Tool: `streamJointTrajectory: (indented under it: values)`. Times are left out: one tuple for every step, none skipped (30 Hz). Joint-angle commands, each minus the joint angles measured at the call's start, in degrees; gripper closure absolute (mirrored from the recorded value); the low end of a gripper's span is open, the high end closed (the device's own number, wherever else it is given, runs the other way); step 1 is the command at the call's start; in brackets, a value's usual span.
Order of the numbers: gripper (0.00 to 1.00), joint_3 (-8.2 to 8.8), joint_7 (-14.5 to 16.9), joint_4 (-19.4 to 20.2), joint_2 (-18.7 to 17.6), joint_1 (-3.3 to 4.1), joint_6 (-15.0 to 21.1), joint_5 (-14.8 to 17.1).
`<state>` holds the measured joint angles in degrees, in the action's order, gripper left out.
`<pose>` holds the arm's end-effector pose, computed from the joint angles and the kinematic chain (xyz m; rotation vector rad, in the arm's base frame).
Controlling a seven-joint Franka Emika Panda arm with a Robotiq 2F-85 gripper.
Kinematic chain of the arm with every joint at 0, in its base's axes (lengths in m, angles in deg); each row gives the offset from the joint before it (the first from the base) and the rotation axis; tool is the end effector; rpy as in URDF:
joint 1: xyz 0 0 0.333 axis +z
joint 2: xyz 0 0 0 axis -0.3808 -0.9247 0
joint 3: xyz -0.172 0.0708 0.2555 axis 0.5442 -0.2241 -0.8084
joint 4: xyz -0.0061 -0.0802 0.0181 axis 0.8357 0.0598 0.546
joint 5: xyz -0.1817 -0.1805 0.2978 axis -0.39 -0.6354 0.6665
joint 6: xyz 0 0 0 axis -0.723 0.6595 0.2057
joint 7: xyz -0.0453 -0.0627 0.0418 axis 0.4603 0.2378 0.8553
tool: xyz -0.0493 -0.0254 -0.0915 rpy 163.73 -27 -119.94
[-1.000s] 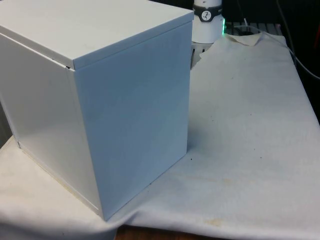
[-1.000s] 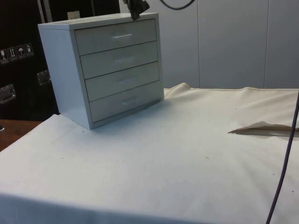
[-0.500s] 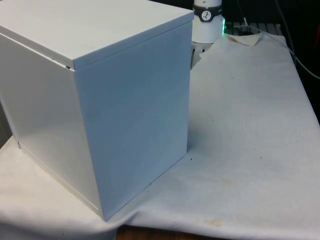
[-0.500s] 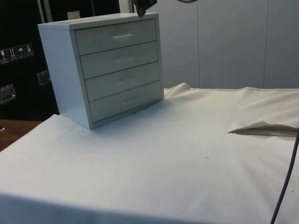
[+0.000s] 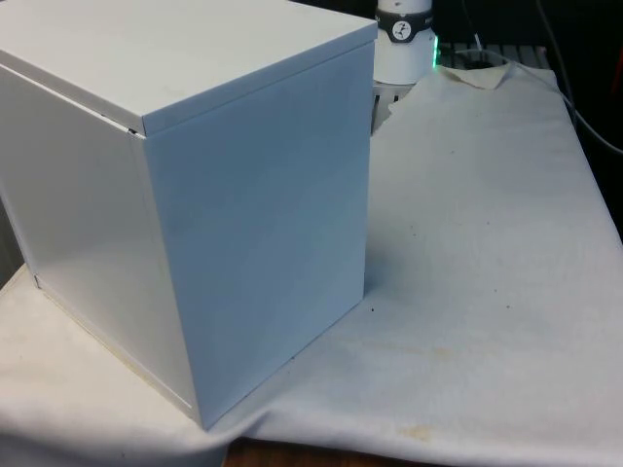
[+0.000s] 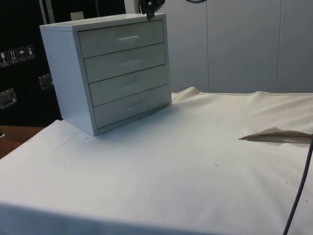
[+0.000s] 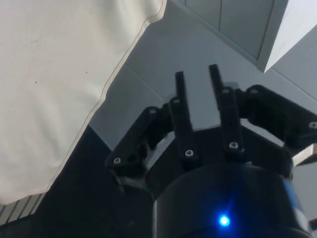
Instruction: Open the drawer, then close it.
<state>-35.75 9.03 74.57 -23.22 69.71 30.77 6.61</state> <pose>0.4907 0.0539 0.4660 2.1004 1.0331 -0.1439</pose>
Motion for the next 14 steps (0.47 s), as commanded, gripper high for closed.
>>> streamJointTrajectory:
  values:
    - [0.77,-0.06,0.0,0.0,0.06,0.0,-0.06,0.0]
    - [0.71,-0.06,0.0,0.0,0.06,0.0,-0.06,0.0]
    - [0.66,-0.06,0.0,0.0,0.06,0.0,-0.06,0.0]
    - [0.56,-0.06,0.0,0.0,0.06,0.0,-0.06,0.0]
    - [0.5,-0.06,0.0,0.0,0.06,0.0,-0.06,0.0]
    - [0.45,-0.06,0.0,0.0,0.06,0.0,-0.06,0.0]
    - [0.4,-0.06,0.0,0.0,0.06,0.0,-0.06,0.0]
    - [0.35,0.0,0.0,0.0,0.0,0.0,0.0,0.0]
    - [0.35,-0.06,0.0,0.0,0.06,0.0,-0.06,0.0]
    - [0.3,-0.06,0.0,0.0,0.06,0.0,-0.06,0.0]
    - [0.25,-0.06,0.0,0.0,0.06,0.0,-0.06,0.0]
    - [0.14,-0.06,0.0,0.0,0.06,0.0,-0.06,0.0]
    - [0.09,-0.06,0.0,0.0,0.06,0.0,-0.06,0.0]
    - [0.04,-0.06,0.0,0.0,0.06,0.0,-0.06,0.0]
